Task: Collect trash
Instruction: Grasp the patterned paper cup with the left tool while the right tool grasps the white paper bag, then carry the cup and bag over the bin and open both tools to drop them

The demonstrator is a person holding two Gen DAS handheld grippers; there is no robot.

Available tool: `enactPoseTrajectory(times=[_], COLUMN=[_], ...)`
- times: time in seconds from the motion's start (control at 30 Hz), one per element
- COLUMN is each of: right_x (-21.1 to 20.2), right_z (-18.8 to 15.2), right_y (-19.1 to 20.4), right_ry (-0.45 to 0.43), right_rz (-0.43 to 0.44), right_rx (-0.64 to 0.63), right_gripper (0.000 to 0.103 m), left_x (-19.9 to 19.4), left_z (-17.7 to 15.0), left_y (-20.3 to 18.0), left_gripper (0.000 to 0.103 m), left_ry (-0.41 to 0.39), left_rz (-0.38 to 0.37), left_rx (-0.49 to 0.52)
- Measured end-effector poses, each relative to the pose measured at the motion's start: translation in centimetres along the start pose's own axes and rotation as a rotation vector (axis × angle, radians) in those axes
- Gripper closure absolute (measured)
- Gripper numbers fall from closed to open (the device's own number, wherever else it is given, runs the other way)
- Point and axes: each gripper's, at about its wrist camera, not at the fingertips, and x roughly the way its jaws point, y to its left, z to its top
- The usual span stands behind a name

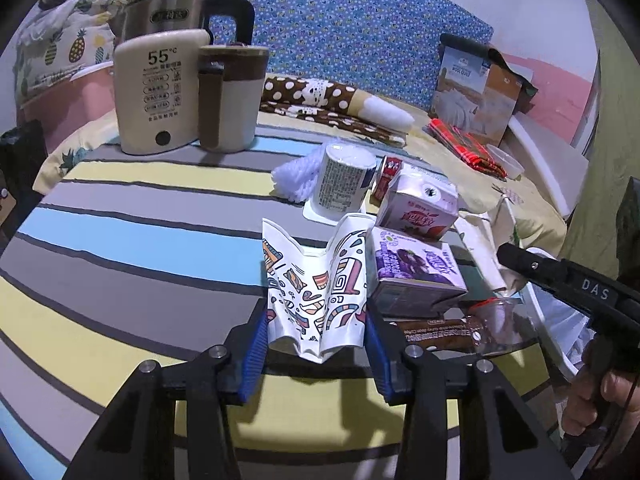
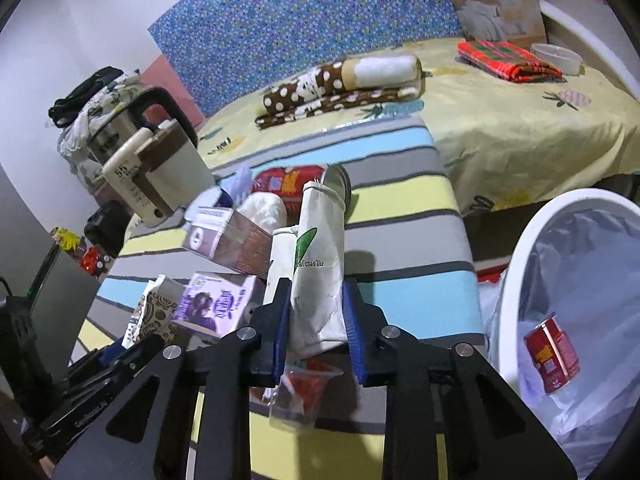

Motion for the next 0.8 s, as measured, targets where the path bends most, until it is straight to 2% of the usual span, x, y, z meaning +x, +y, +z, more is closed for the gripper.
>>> enactPoseTrajectory(times=[0.43, 0.8], right_x=[-4.1, -6.9], right_z=[-2.2, -3.5], right_y=[0.0, -1.1], right_ry=[-0.031, -0.063], right_rz=[0.030, 0.007], right_rx=[-0.001, 0.020], right_gripper=[0.076, 0.076], left_x=[-4.5, -6.8], left_z=[-1.5, -3.3], left_y=[-1.9, -6.7], left_gripper=[0.058, 0.058], left_ry=[-0.040, -0.041], left_rz=[-0.031, -0.109], left_rx=[0.045, 0.127])
